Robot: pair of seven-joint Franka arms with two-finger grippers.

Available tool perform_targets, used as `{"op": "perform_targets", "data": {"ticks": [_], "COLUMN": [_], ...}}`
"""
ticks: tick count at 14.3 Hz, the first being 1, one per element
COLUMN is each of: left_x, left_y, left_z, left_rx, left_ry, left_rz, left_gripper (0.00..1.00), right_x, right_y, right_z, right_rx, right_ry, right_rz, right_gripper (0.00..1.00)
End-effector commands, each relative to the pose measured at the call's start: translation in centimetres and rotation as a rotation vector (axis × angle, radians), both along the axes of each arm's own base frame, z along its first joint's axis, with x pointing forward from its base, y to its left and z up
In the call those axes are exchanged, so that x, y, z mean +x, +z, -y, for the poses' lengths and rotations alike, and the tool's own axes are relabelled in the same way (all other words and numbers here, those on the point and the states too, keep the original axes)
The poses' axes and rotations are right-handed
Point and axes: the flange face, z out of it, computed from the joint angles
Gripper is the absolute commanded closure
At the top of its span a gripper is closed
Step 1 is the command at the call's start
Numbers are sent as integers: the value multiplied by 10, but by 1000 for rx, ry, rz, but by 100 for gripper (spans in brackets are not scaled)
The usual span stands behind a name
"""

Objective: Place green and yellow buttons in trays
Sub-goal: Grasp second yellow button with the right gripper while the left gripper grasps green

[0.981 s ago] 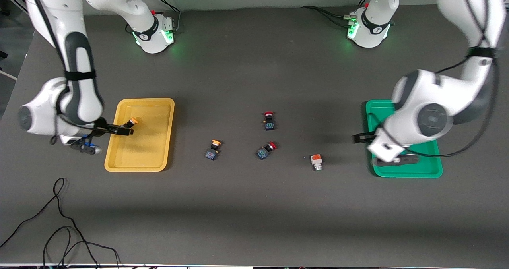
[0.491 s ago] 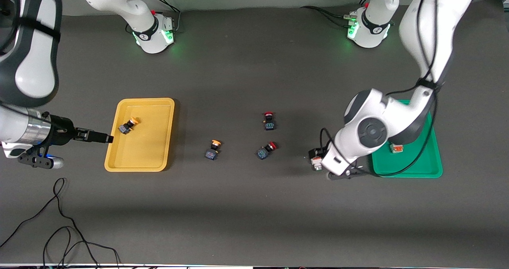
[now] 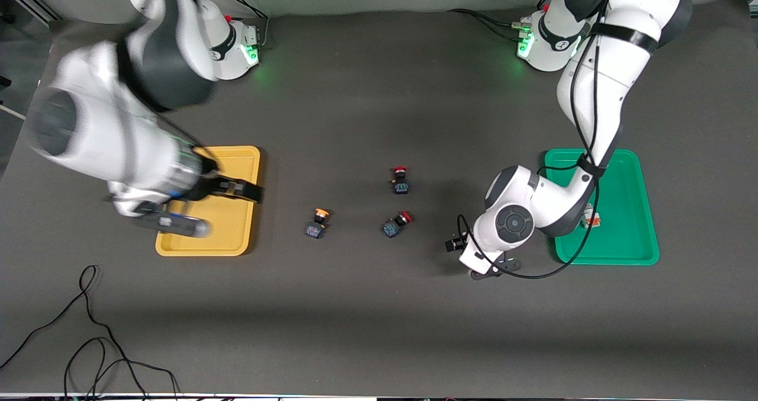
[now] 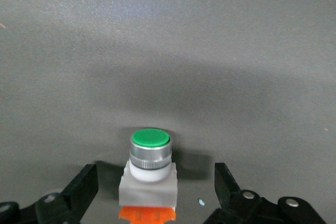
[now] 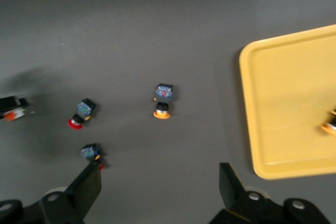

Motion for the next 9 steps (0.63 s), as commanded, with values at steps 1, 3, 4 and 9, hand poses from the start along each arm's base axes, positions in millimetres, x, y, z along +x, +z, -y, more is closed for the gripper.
{"op": "perform_targets", "data": {"ticks": [1, 3, 4, 9], "left_x": [6, 5, 5, 2], "left_y": [12, 13, 14, 45], "left_z": [4, 5, 5, -3], "left_rx": [20, 26, 27, 69], "left_ry": [11, 13, 12, 6], "left_rz": [22, 16, 14, -42], "left_gripper": [53, 74, 78, 83], "right_x": [19, 22, 22, 6], "right_y": [-93, -158, -186, -288], "right_z": [-21, -27, -29, -24], "right_rx": [-14, 17, 4, 24], "right_ry": [-25, -73, -70, -131], "right_rz": [21, 58, 66, 36], "right_gripper": [0, 0, 0, 0]}}
